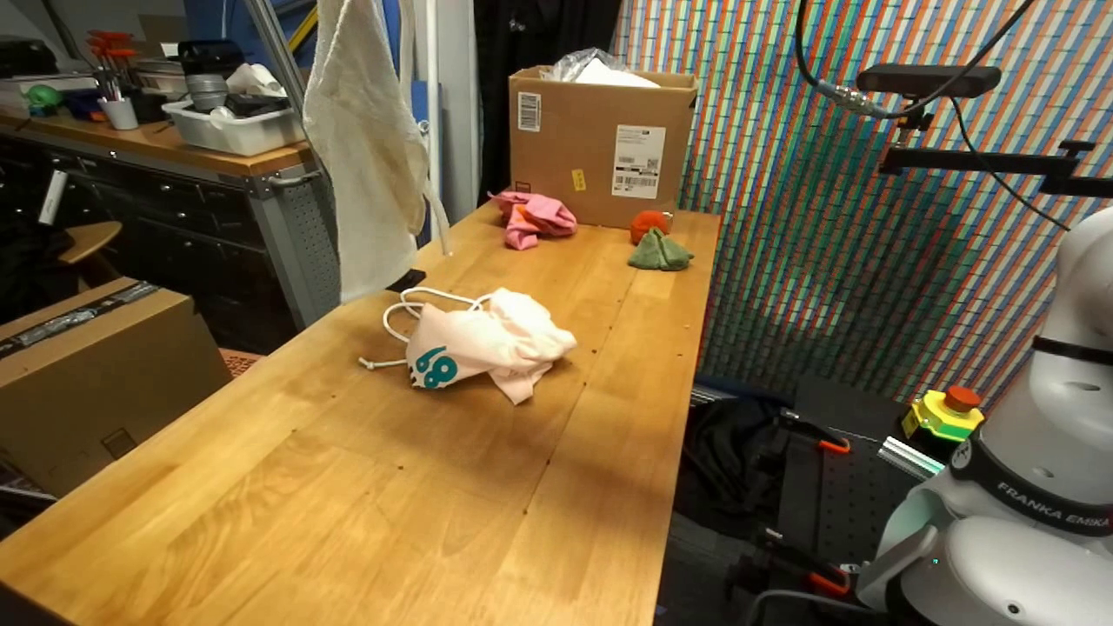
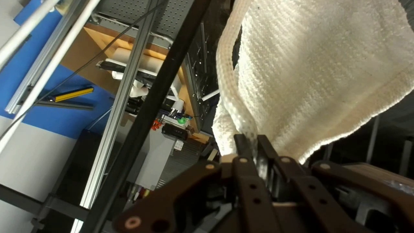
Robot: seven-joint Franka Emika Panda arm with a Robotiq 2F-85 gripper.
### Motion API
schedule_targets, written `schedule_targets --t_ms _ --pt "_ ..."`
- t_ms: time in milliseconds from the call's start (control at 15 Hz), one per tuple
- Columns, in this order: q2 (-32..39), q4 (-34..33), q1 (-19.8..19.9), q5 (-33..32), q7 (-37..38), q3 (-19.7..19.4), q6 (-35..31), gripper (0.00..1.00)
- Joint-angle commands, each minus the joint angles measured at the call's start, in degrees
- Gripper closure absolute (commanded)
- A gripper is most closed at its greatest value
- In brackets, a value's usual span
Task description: Put the clothes, plush toy and rope separately on the table
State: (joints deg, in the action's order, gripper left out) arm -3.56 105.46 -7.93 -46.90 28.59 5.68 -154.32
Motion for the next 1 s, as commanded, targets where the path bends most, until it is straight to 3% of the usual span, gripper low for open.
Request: schedule_targets --t_ms 0,333,533,933 --pt "1.9 -1.0 -2.1 3.9 -4.0 1.8 1.7 0.91" --pt "6.0 -2.2 -4.7 14.2 -14.6 6.2 9.5 0.91" --pt "8.8 -4.4 -6.7 14.9 -15.3 7.8 14.3 0.91" --pt "14.4 -8.2 -11.2 15.5 -15.9 9.6 17.8 0.91"
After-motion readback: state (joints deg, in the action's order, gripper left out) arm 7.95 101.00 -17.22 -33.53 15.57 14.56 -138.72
